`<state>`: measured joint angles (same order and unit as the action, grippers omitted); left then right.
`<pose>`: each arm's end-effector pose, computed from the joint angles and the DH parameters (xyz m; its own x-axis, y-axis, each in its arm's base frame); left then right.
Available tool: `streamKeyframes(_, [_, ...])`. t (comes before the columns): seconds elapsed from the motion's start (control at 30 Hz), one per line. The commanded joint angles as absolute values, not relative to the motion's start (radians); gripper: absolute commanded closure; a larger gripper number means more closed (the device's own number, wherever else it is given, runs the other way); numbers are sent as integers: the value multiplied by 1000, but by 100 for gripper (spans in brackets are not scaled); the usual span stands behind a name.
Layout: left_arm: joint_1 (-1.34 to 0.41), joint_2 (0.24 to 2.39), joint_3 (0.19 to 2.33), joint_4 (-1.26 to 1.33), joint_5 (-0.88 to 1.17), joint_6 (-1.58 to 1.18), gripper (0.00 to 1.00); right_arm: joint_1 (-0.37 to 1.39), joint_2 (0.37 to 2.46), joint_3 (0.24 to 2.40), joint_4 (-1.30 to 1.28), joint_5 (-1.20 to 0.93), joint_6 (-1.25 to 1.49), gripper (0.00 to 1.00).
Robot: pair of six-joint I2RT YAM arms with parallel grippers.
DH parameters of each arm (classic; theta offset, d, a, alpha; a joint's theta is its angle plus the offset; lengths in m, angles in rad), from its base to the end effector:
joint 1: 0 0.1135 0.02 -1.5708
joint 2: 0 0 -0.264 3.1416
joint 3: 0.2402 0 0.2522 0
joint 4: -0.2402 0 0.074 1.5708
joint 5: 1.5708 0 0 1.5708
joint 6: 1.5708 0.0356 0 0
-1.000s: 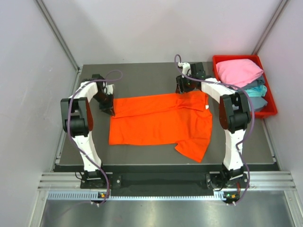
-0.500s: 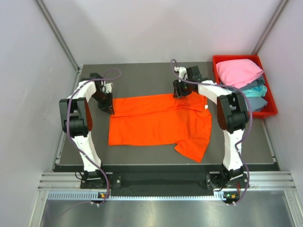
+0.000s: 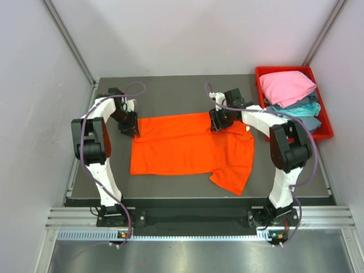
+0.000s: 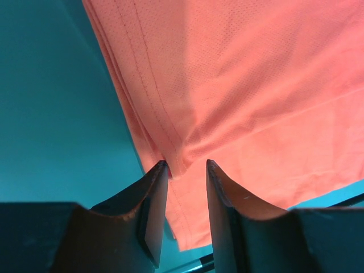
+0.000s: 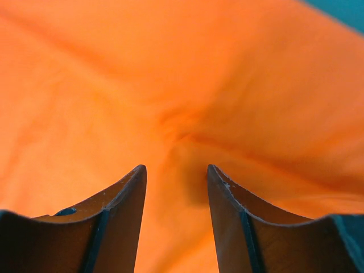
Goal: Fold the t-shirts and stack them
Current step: Fold the tshirt
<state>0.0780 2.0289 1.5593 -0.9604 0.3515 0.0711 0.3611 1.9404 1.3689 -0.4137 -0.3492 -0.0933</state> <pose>0.3972 0.0187 0.1866 -0.9864 -0.0102 -0.1642 0.0452 0.9429 -0.3301 0.3823 0.1574 0.1881 -0.7288 -0.3688 -0.5769 -0.5793 0.7813 0.2324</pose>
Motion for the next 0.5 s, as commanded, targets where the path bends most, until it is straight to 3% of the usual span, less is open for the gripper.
streamKeyframes(0.0, [81,1974,1546,-917,367,63,62,420,1760,1310,-433,-351,-97,53])
streamKeyframes(0.27, [83,1950,1562,-890,354,55,61,497,1572,1154,-449,-324,-95,52])
streamKeyframes(0.47, [83,1967,1626,-919,344,49,56,448,1647,1267,-400,-224,-150,50])
